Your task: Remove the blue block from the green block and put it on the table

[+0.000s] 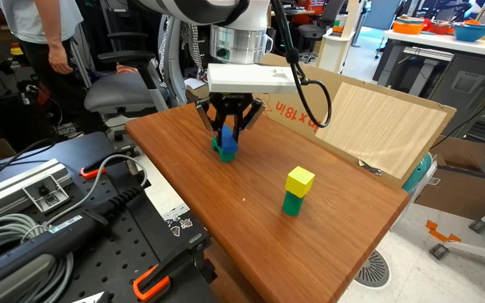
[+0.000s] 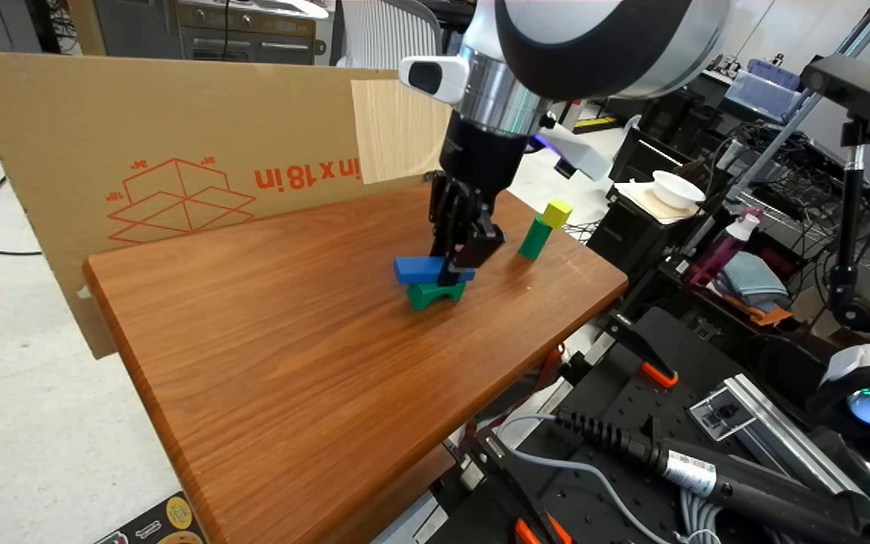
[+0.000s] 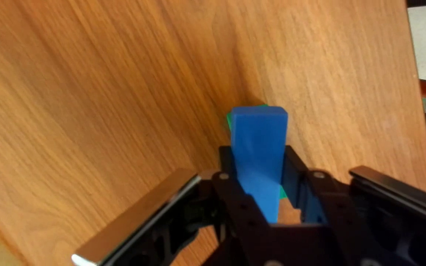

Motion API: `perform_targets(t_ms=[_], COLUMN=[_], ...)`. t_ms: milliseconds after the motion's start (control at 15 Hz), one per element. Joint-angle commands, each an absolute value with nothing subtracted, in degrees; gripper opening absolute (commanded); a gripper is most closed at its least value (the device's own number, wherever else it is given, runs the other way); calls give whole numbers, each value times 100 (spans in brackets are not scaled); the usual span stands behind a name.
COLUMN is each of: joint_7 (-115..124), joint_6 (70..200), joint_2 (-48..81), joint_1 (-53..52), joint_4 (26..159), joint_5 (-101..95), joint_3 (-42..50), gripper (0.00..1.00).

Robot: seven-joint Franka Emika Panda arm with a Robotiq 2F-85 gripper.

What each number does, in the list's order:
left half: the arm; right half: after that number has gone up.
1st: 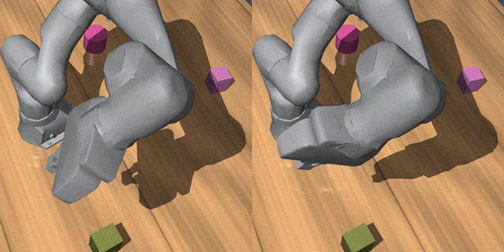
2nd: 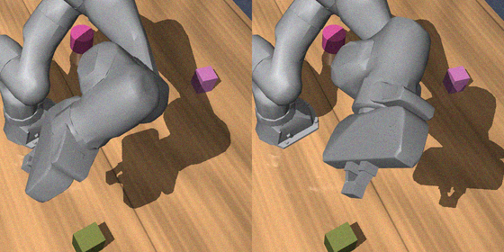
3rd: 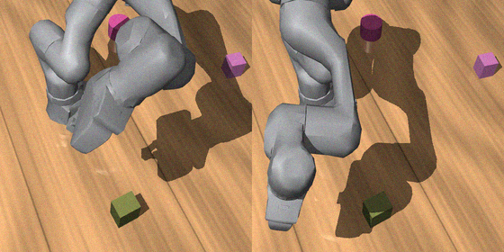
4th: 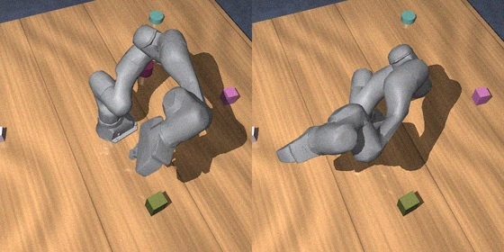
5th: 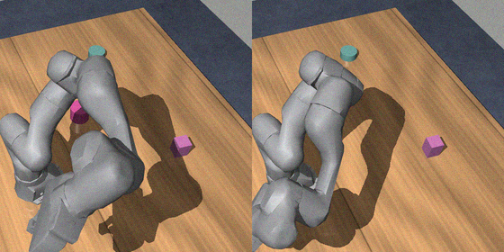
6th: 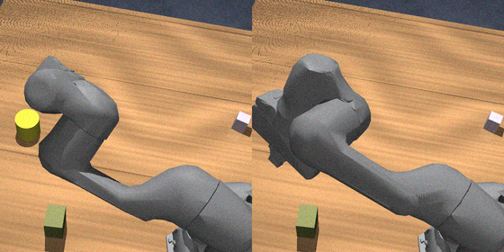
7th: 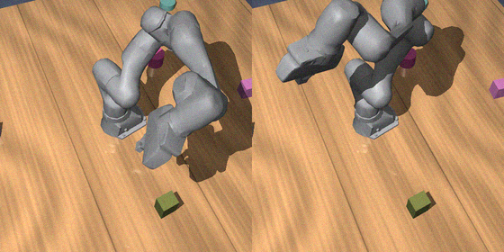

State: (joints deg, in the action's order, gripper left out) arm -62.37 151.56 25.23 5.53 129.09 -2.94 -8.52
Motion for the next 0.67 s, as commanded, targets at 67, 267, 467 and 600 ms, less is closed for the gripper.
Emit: perform_targets(t_ms=[67, 267, 467, 600], joint_7=[-6226, -6160, -6056, -5863], joint_6=[15016, 15043, 15072, 15123], joint_2=[2474, 2427, 2397, 2446], joint_1=[551, 624, 722, 760], joint_4=[12834, 12785, 12699, 12614], joint_5=[-418, -324, -250, -273], joint_3=[-815, -778, -689, -559], gripper=[9, 9, 9, 9])
